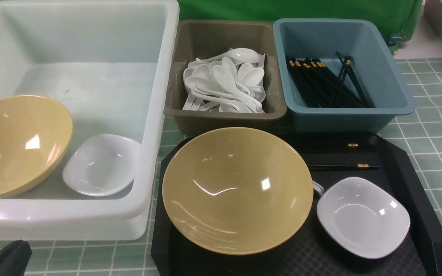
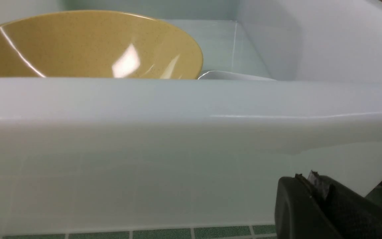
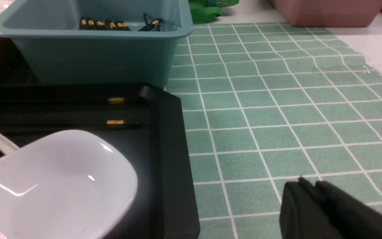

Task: On blue table put chopsticks spoon bowls plates into blue grey white boxes.
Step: 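Grasp the large bowl on the tray by its rim, then place the tan bowl onto the bowl stack in the left bin with the left gripper, then reach for and grasp the small white dish on the black tray, then place the white bowl into the white bin on top of the stacked bowls with the right gripper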

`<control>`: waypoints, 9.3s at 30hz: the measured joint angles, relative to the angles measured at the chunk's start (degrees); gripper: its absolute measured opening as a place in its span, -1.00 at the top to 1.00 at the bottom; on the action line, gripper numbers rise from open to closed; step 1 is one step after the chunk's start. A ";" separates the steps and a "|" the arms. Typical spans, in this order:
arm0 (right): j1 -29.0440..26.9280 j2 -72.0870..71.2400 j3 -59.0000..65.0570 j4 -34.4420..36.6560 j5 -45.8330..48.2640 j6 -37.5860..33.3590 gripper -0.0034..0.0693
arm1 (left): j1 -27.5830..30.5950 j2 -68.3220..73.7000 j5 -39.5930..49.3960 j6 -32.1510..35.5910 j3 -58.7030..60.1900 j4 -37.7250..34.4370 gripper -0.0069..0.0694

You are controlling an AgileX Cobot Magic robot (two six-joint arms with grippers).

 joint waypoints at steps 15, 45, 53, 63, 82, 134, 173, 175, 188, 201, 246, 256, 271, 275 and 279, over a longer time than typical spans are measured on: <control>0.00 0.00 0.14 -0.31 -2.58 0.00 0.63 | 0.00 0.00 -5.85 0.66 0.06 0.76 0.81; 0.00 1.54 -25.70 -1.12 -30.22 0.64 0.59 | 0.00 9.51 -34.77 7.22 -29.36 -12.61 0.81; 0.00 8.36 -25.06 0.10 -3.60 -6.03 0.59 | 0.00 29.65 -12.07 13.51 -37.48 -16.65 0.81; 7.26 15.46 -19.02 28.46 10.74 -27.69 0.81 | -0.13 59.88 32.38 25.34 -55.60 -32.99 0.81; 16.14 40.37 -19.01 41.41 11.20 -40.69 0.81 | -32.83 95.77 20.02 28.43 -66.31 -27.82 0.81; 16.14 41.26 -19.01 46.92 9.49 -48.19 0.77 | -33.87 108.88 45.79 6.83 -90.32 8.56 0.58; 16.14 41.26 -19.01 47.98 9.25 -48.06 0.69 | 28.29 77.85 6.26 3.60 -54.77 -1.17 0.40; 16.14 41.26 -19.01 48.20 9.25 -48.00 0.69 | 28.29 77.98 5.40 3.55 -54.77 -0.51 0.18; 16.14 41.26 -19.01 49.53 9.27 -48.01 0.67 | 28.15 67.84 11.90 2.51 -58.25 -4.81 -0.74; 16.14 56.88 -31.69 30.86 16.85 -38.29 0.07 | 6.40 31.39 23.80 18.49 -49.24 -13.65 0.78; 25.24 84.55 -70.90 82.82 20.57 -73.30 0.72 | 4.10 -0.04 3.00 19.75 -17.63 -3.33 0.81; 40.09 104.11 -84.33 85.81 7.77 -62.15 0.71 | 4.10 -0.04 3.00 19.75 -17.63 -3.33 0.81; 49.90 130.85 -131.06 20.60 34.88 -1.65 0.48 | 4.10 -0.04 3.00 19.79 -17.63 -3.33 0.81; 50.51 133.22 -132.70 17.73 32.77 4.39 0.42 | 4.10 -0.04 3.00 19.79 -17.63 -3.33 0.81; 50.64 134.12 -133.26 16.39 31.01 7.62 0.37 | 4.10 -0.04 3.00 19.79 -17.63 -3.33 0.81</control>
